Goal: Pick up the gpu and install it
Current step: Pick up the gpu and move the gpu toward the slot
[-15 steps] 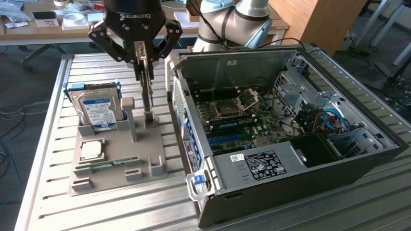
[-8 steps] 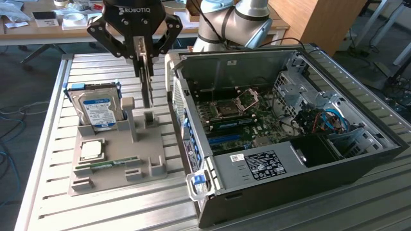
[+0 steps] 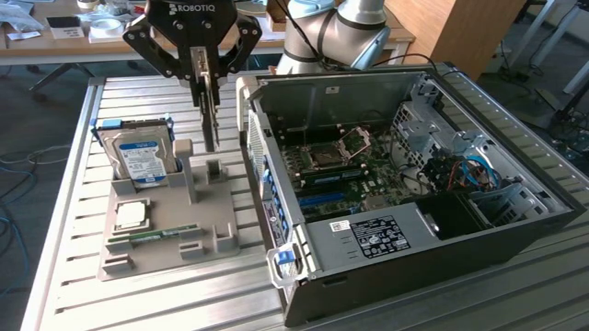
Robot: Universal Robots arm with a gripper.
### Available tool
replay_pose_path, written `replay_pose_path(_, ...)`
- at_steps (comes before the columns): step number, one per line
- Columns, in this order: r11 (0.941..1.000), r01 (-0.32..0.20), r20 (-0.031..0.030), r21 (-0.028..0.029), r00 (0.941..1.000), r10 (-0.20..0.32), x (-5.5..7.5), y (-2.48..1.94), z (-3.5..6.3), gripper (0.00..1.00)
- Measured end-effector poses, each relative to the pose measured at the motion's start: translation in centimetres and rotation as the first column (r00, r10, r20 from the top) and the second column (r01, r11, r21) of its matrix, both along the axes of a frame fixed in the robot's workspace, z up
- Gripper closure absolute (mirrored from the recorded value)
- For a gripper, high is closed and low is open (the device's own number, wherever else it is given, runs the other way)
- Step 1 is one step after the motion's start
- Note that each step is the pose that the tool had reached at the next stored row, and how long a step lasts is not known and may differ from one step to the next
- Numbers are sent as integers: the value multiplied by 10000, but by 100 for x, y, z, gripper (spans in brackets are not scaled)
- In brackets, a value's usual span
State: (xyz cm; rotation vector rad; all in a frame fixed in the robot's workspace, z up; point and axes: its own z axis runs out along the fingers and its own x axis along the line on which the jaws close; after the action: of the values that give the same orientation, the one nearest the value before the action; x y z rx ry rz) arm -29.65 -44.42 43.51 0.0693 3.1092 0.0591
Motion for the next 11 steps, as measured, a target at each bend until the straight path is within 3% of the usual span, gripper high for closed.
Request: replay_pose_path(11, 10000, -1, -1, 0, 10000, 1, 78, 0, 1, 73)
